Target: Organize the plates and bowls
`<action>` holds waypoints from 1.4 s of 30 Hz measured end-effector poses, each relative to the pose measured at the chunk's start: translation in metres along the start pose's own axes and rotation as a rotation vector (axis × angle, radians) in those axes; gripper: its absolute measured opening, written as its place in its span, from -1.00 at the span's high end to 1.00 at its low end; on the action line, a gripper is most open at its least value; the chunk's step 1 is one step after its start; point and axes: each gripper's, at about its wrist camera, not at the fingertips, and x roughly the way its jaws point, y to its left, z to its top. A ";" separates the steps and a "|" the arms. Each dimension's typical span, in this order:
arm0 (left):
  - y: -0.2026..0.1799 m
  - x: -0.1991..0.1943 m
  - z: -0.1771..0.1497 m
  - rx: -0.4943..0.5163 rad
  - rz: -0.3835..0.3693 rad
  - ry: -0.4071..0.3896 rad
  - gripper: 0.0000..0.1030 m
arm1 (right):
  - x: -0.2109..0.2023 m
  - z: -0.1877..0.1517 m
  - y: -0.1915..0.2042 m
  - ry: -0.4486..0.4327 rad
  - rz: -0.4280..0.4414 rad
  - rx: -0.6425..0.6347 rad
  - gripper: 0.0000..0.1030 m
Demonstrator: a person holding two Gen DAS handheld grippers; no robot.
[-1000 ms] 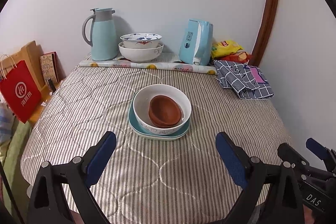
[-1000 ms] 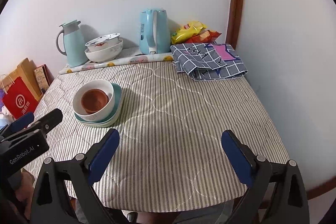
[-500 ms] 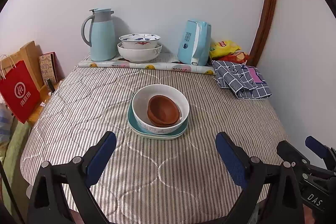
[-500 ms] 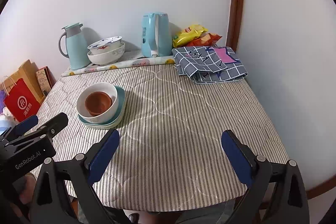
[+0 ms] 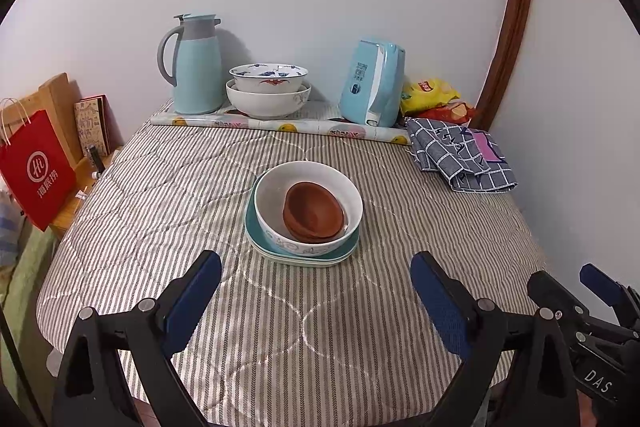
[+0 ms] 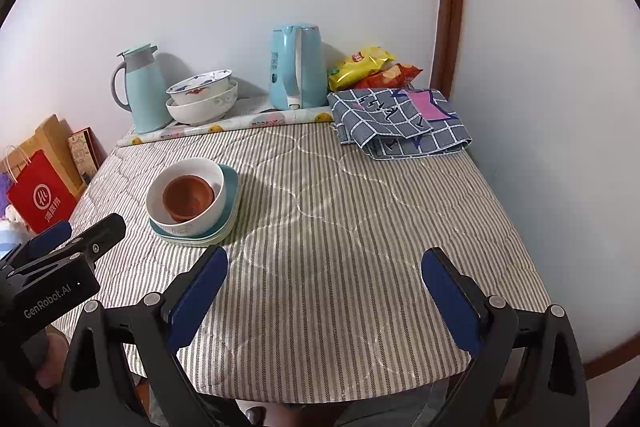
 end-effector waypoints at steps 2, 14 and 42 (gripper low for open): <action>0.000 -0.001 0.000 0.003 -0.002 -0.002 -0.87 | 0.000 0.000 0.000 0.000 -0.001 -0.001 -0.88; -0.001 -0.001 0.002 0.011 -0.007 -0.003 -0.87 | 0.000 0.000 0.001 0.000 -0.001 -0.005 -0.88; 0.005 -0.002 0.003 -0.005 0.002 -0.009 -0.87 | -0.005 0.001 0.002 -0.007 0.002 -0.009 -0.88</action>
